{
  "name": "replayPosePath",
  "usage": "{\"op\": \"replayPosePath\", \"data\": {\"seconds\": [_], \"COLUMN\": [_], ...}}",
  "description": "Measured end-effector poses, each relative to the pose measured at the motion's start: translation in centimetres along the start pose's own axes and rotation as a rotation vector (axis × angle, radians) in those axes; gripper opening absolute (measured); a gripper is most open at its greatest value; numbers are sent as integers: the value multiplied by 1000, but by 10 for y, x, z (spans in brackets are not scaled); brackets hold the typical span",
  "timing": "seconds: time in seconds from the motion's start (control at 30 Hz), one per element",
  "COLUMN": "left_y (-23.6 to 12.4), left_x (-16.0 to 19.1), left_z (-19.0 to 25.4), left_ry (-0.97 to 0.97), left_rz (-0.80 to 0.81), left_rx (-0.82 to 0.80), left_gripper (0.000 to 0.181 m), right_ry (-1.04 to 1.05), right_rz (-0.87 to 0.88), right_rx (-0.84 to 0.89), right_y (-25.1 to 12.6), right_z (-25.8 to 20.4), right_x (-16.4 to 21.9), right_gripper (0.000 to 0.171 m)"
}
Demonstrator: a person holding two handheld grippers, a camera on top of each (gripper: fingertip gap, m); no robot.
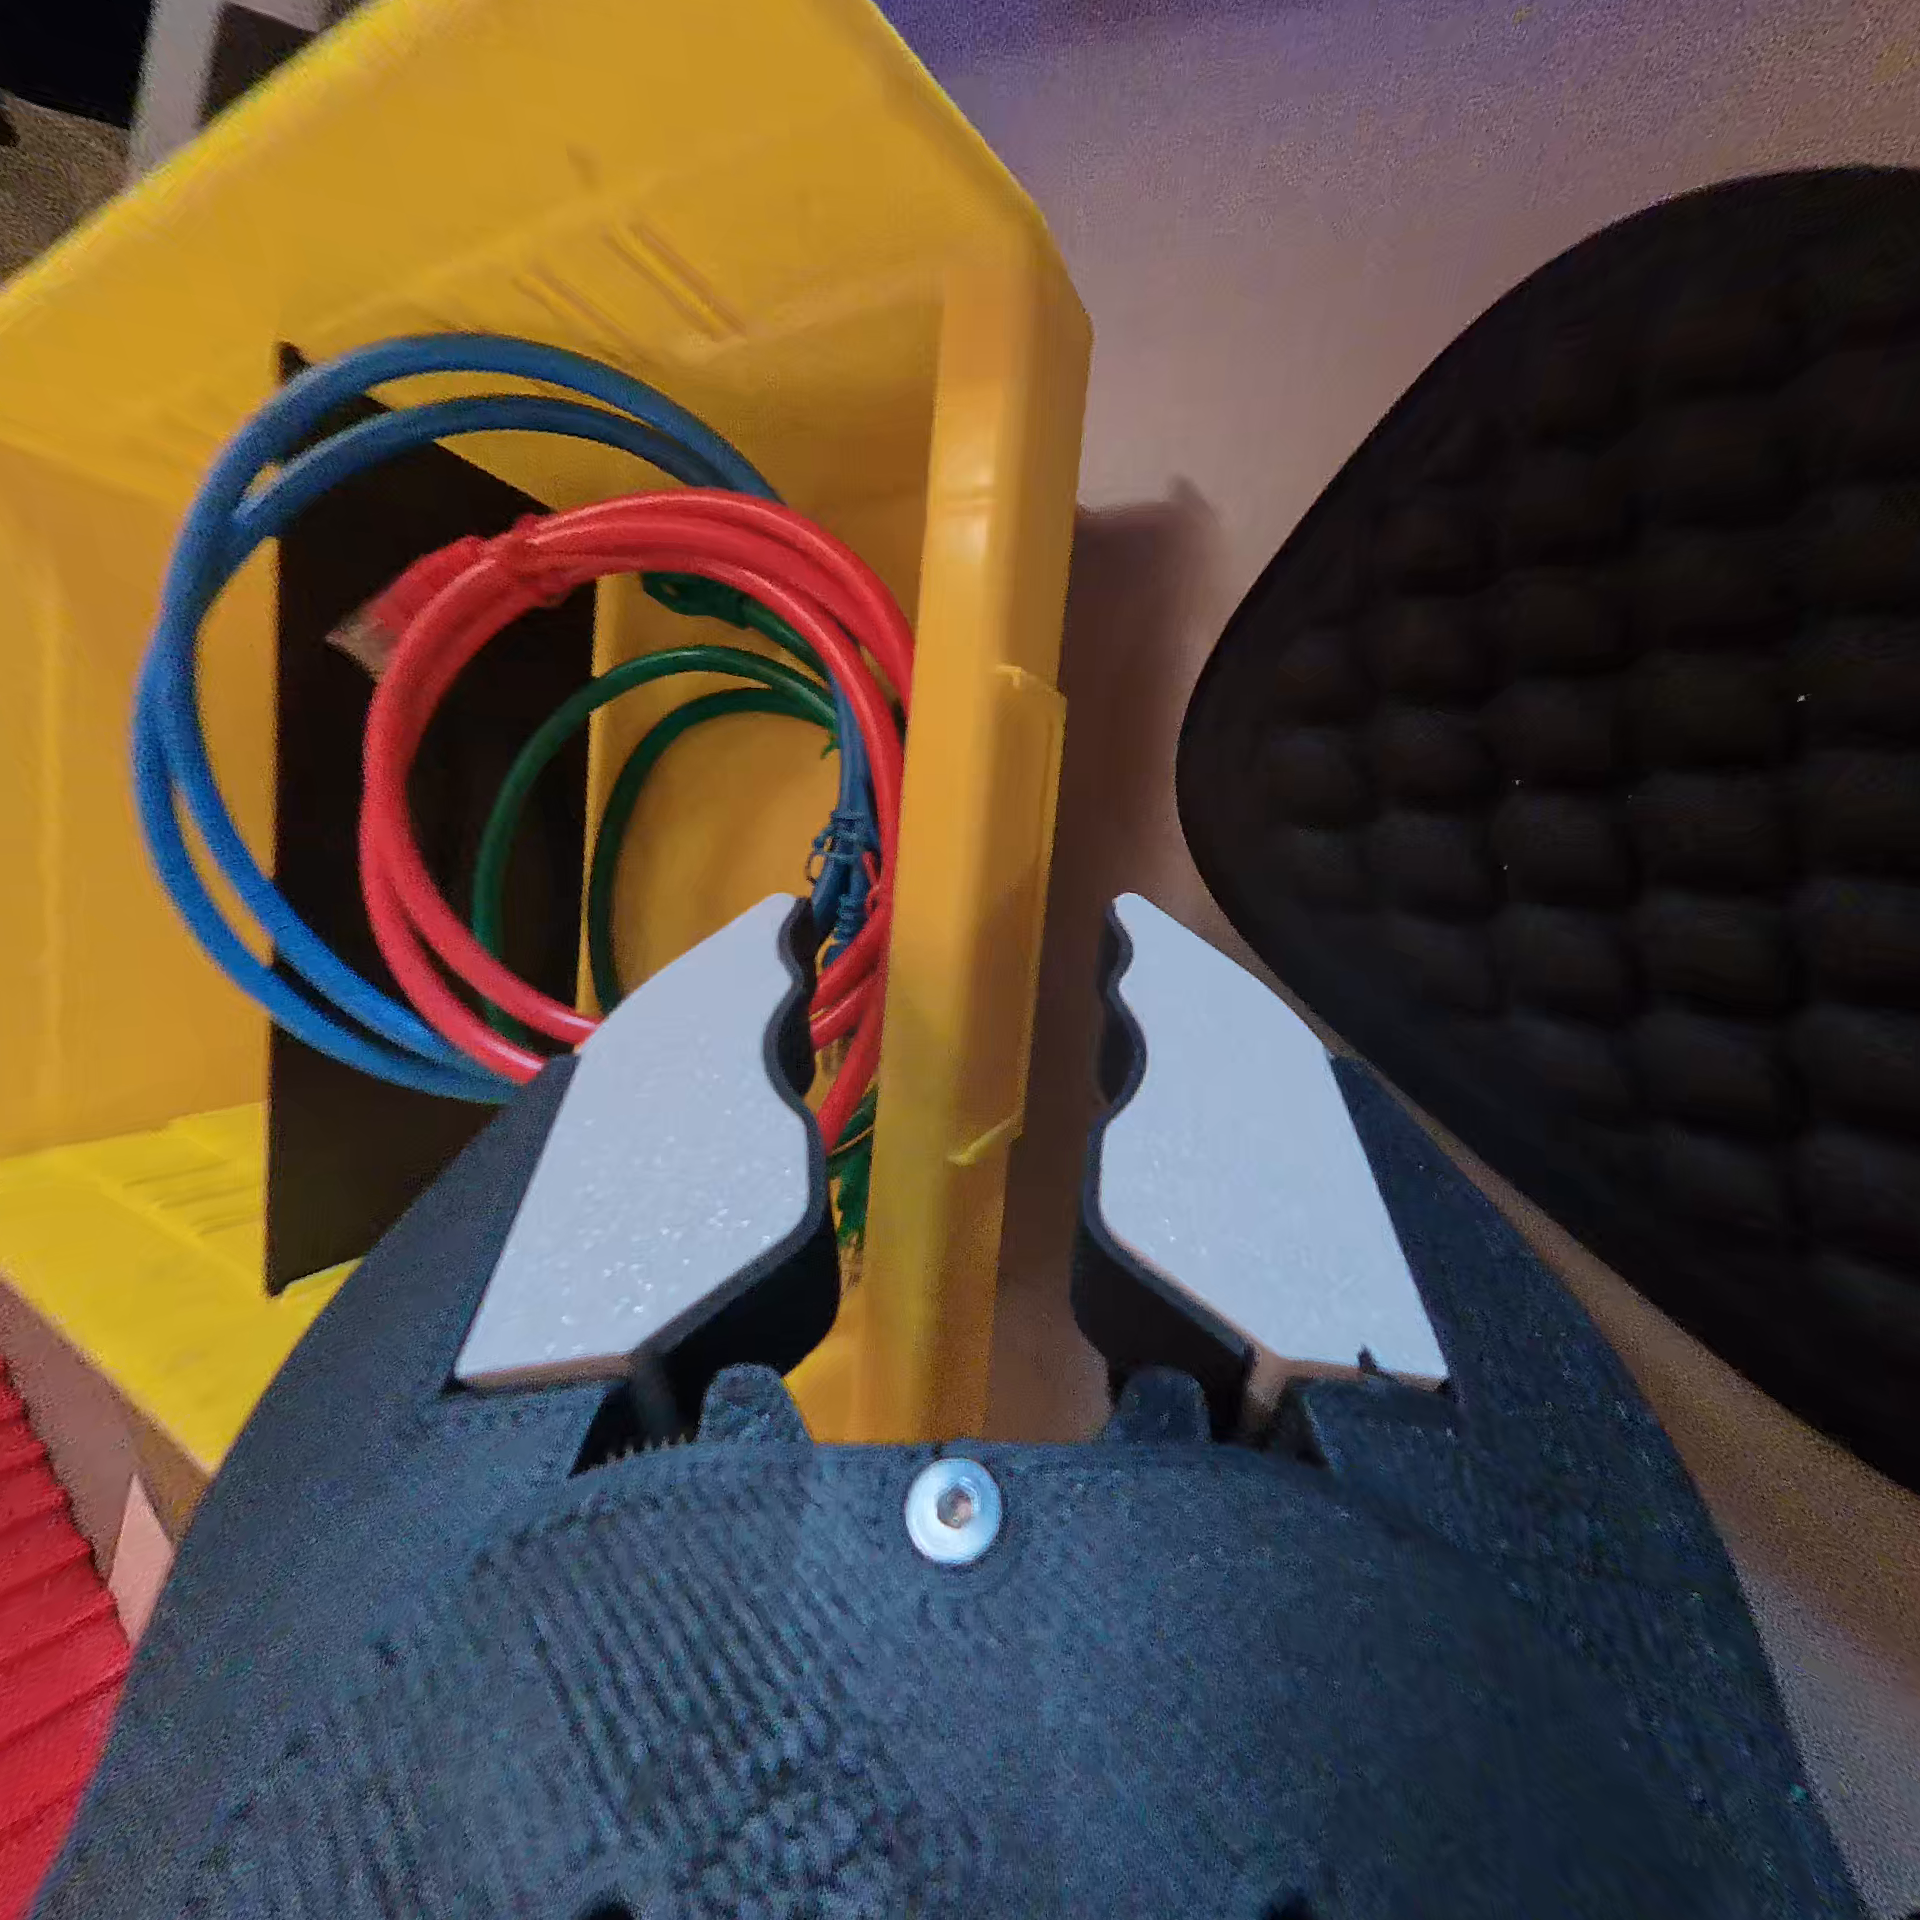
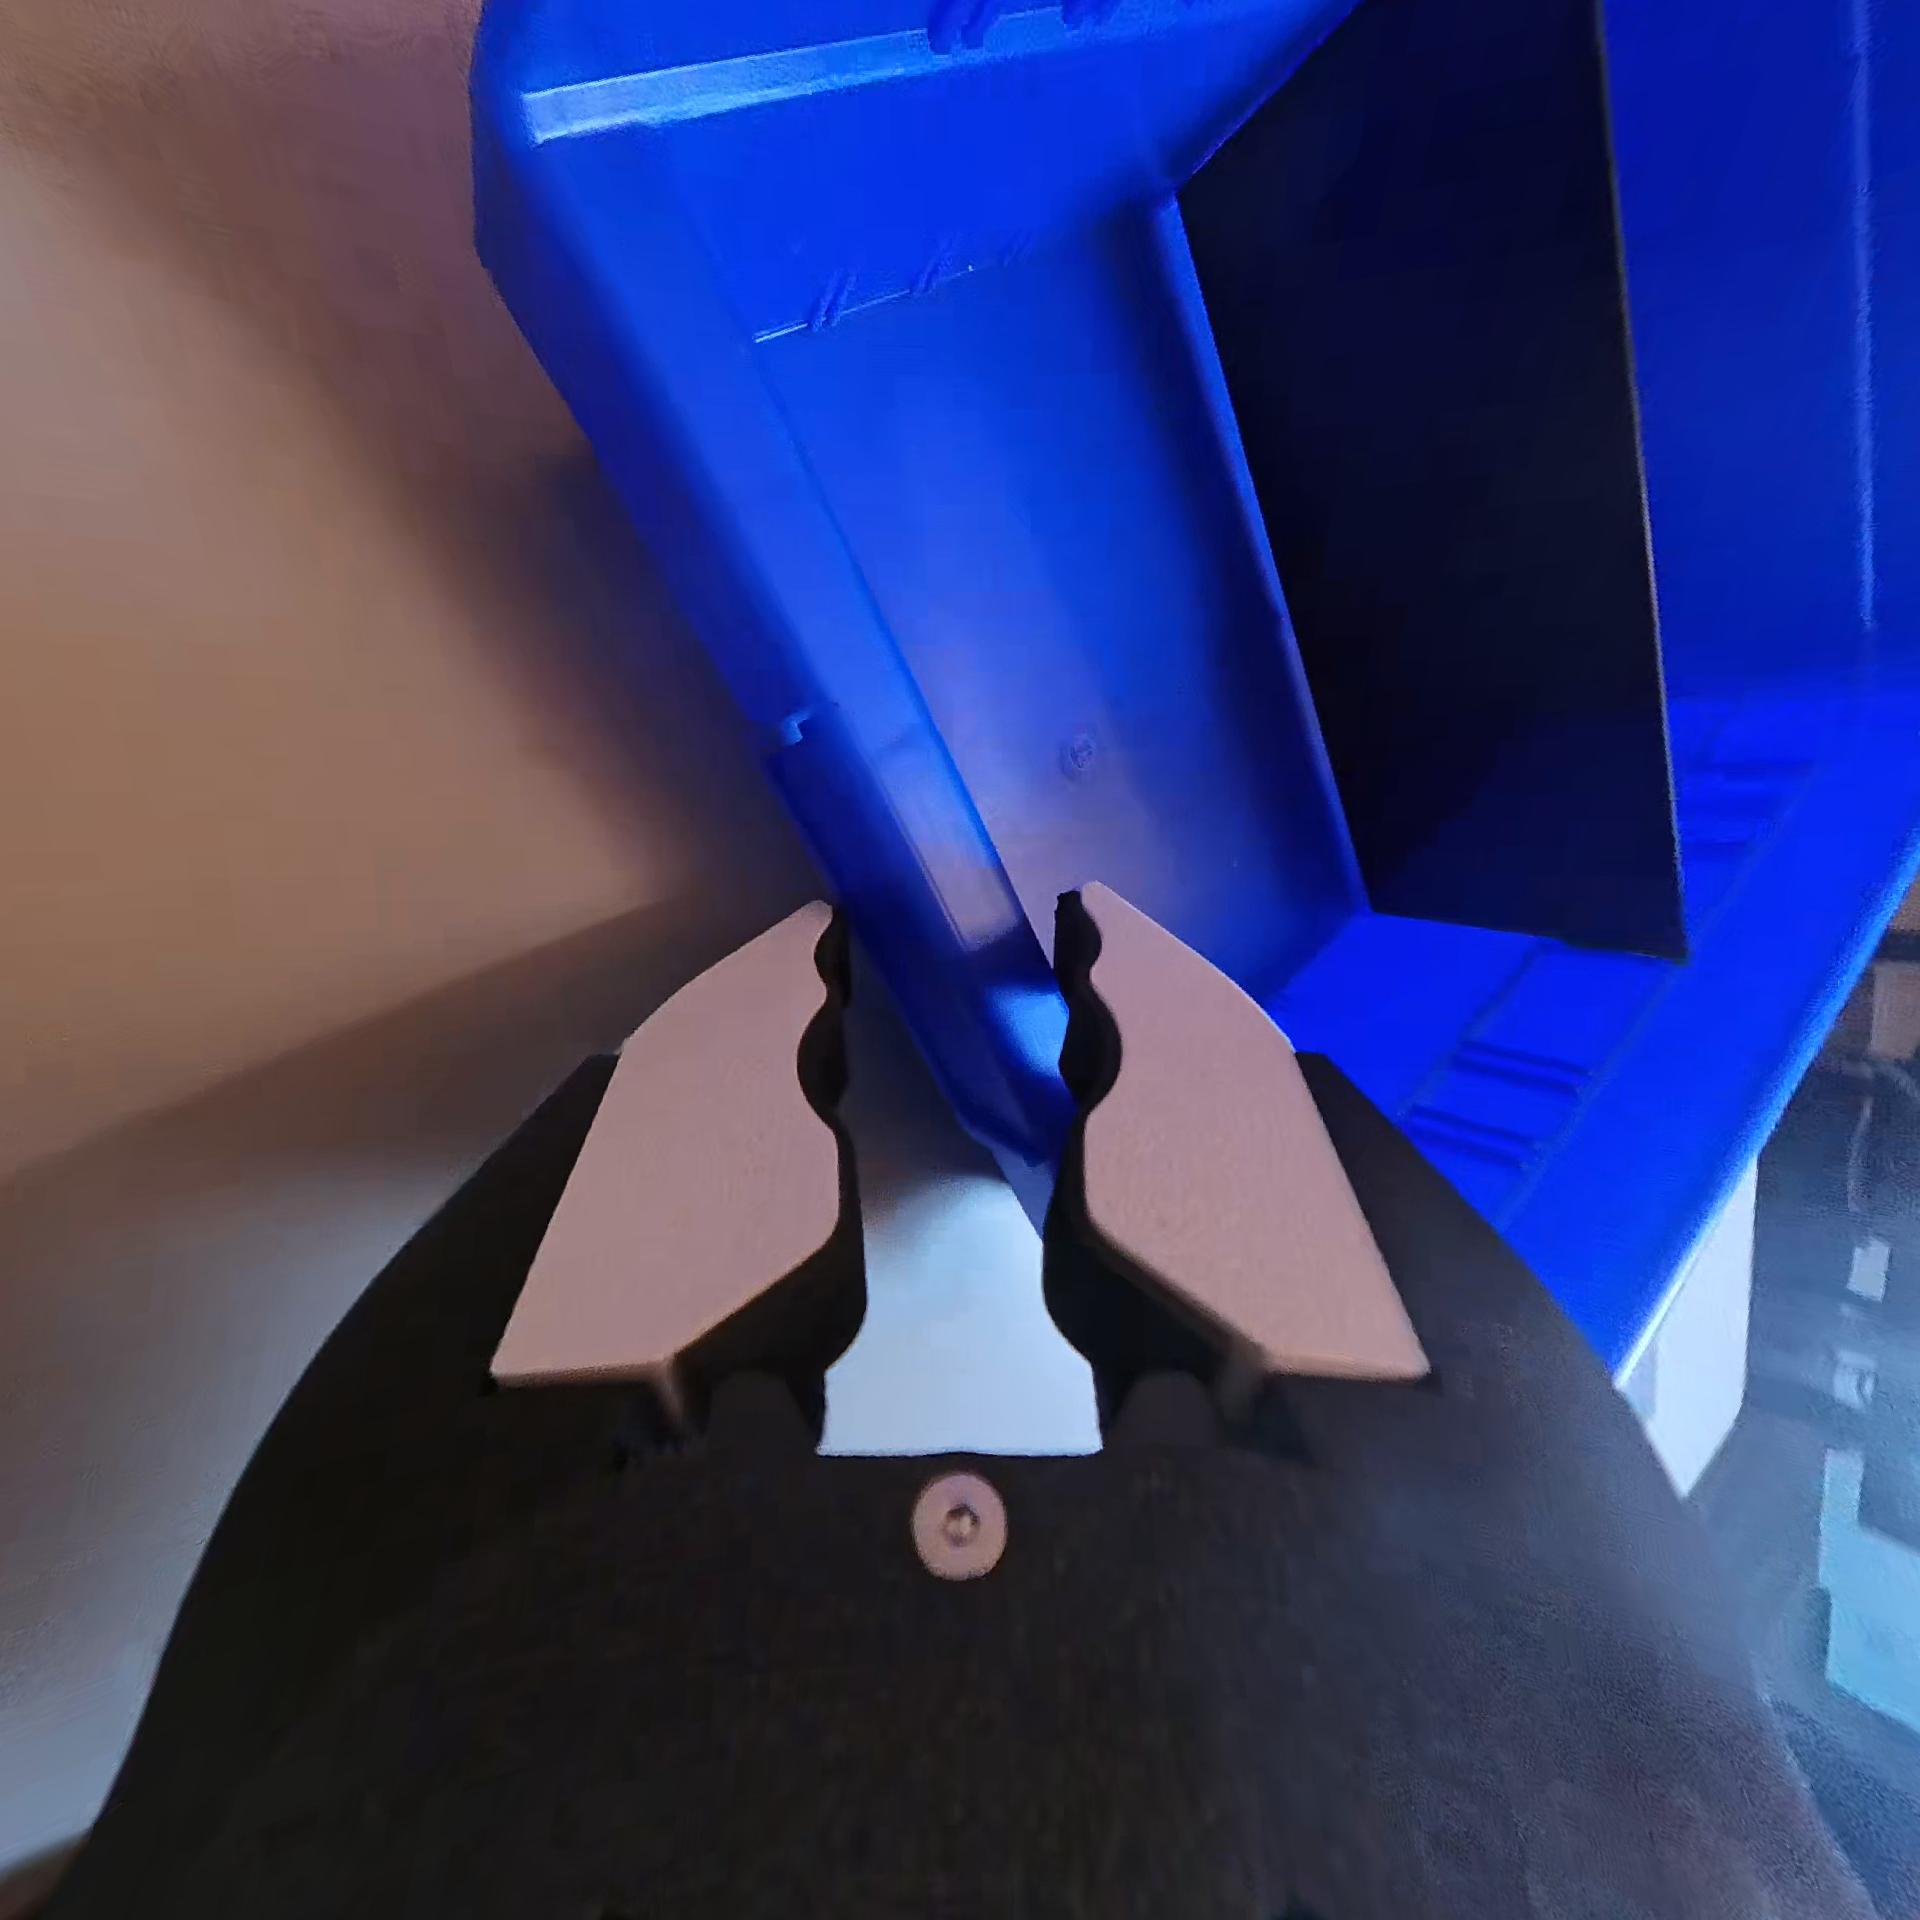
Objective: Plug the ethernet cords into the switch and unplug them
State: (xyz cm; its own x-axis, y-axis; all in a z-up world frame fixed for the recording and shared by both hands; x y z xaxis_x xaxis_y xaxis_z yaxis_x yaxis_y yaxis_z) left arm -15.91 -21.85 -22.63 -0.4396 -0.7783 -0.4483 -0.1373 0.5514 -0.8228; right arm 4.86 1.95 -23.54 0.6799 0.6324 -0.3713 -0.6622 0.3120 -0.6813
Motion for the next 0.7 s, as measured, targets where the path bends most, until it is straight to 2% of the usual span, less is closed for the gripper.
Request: {"op": "replayPosePath", "data": {"seconds": [0.03,0.17,0.33,0.57,0.7], "left_y": [5,19,24,40,51], "left_x": [2,9,4,-7,-14], "left_z": [1,-9,-14,-34,-51], "left_ry": [3,43,59,37,112], "left_rz": [-14,-88,-79,26,81], "left_rx": [10,-38,-39,-56,-84], "left_gripper": [48,41,40,39,35], "right_ry": [19,112,175,216,261], "right_rz": [-17,-88,-132,-163,-203], "right_rx": [14,77,168,245,295], "right_y": [-6,-25,-32,-17,-9], "right_z": [0,9,27,67,89], "right_x": [13,61,106,147,166], "right_gripper": [39,39,39,40,42]}}
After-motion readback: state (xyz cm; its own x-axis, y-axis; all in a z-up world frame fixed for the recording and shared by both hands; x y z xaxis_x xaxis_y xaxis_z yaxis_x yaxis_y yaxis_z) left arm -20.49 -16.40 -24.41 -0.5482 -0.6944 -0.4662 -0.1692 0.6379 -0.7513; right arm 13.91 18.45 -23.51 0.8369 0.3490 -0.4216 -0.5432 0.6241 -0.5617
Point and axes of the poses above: each gripper's, where its closed fingertips meet, y out along the fingers, x out of its underside, z = x × y across the jaws, the point moved 2 cm from there along -y, back along the fingers, and after that the axes turned 9 degrees about x, right-handed, at the moved point
